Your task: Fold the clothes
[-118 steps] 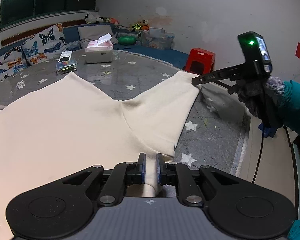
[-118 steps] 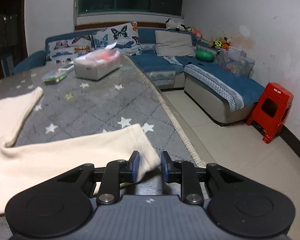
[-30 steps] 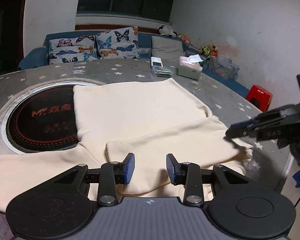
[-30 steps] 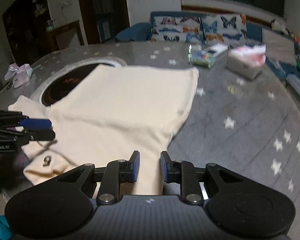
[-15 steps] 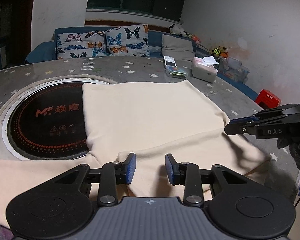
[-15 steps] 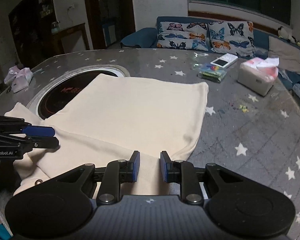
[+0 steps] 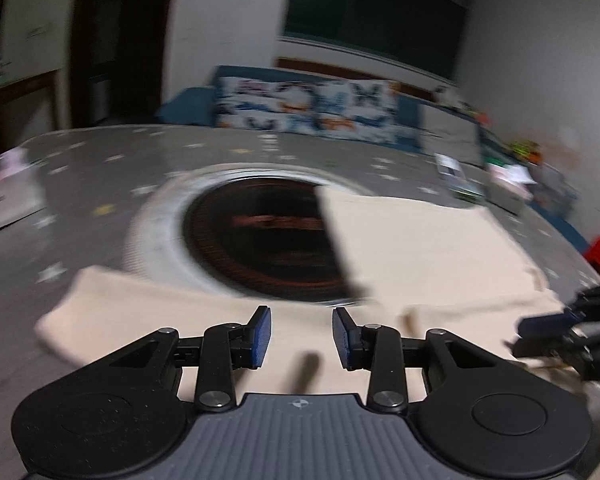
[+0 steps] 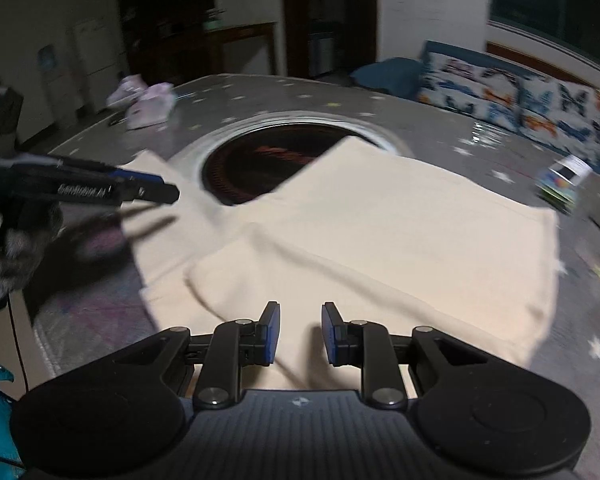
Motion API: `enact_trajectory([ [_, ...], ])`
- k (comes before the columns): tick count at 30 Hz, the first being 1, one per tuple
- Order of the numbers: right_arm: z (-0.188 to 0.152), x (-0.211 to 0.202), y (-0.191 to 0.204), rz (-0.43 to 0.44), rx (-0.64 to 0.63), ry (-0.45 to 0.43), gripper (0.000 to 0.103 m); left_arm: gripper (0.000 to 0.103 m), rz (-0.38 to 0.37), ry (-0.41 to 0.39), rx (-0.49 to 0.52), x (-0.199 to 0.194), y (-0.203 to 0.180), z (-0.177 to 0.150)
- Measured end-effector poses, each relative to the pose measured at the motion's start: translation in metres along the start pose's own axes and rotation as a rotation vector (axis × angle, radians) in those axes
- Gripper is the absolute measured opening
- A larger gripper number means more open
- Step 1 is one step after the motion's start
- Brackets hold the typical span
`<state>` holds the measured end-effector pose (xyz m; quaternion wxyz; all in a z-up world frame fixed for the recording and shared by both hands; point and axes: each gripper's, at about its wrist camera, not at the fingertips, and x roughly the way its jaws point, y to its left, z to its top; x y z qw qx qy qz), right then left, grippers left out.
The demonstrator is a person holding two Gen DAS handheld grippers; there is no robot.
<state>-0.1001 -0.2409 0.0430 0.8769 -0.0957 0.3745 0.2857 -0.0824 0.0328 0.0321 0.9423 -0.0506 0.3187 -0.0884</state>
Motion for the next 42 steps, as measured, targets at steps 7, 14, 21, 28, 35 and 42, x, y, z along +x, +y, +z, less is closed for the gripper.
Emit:
enact_trajectory([
  [7, 0.012, 0.026, 0.038, 0.057, -0.092, 0.018, 0.022, 0.044, 0.18, -0.011, -0.091, -0.013, 0.049, -0.007],
  [14, 0.016, 0.025, 0.046, 0.041, -0.121, 0.014, 0.022, 0.047, 0.313, -0.016, -0.195, -0.012, 0.086, -0.008],
  [21, 0.019, 0.014, 0.04, 0.022, -0.095, -0.007, 0.022, 0.037, 0.344, -0.024, -0.239, -0.008, 0.1, -0.009],
  [28, 0.012, -0.001, 0.028, 0.002, -0.047, -0.036, 0.022, 0.006, 0.28, -0.064, -0.301, -0.015, 0.098, -0.002],
  [35, 0.001, -0.023, 0.003, -0.042, 0.038, -0.089, 0.022, 0.006, 0.063, -0.194, -0.225, -0.045, 0.042, 0.042],
  [42, -0.018, -0.052, -0.029, -0.105, 0.137, -0.157, 0.022, 0.006, -0.22, -0.246, -0.093, -0.058, -0.051, 0.075],
])
